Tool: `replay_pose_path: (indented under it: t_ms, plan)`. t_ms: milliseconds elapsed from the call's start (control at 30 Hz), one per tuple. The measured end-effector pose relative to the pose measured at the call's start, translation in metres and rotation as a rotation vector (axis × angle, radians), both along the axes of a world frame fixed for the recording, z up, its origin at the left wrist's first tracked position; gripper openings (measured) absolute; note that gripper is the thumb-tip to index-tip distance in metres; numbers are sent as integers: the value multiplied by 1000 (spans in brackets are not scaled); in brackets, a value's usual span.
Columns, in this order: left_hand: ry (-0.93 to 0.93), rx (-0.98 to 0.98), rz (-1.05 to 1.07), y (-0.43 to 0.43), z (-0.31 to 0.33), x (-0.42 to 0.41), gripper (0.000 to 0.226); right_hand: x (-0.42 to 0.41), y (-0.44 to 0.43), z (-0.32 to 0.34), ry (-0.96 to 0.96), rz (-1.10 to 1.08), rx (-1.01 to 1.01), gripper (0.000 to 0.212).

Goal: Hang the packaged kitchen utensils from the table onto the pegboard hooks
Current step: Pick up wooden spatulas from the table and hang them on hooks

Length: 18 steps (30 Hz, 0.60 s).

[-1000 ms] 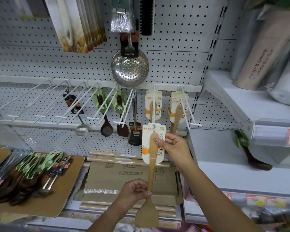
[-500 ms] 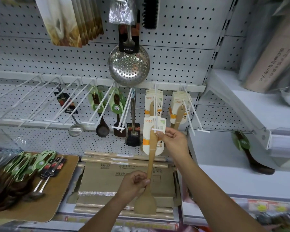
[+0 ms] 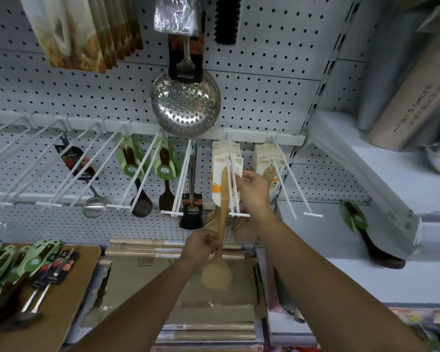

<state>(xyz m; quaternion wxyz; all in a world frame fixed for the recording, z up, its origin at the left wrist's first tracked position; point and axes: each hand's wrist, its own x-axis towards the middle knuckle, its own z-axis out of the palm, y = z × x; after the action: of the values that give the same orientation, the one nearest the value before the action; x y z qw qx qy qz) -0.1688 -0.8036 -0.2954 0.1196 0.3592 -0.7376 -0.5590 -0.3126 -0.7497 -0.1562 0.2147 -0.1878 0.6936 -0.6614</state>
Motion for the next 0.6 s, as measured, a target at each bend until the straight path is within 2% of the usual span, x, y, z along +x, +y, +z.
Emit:
replay_pose_path:
  t_ms: [167,333,533,600]
  plan:
    - [-9,37,20,-10,-3,-5,25,-6,-6,-1,70,-15,103,10]
    - [-31,38,-19,-18,5,-9,18,-7,-12,3,85,-30,144,6]
    - [-103,-65,-1,-19,-1,18,21,-2,17,-9,238,43,324,26]
    - [-209,-199,12,-21,-1,40,33,-5,31,-20,330,81,423,35]
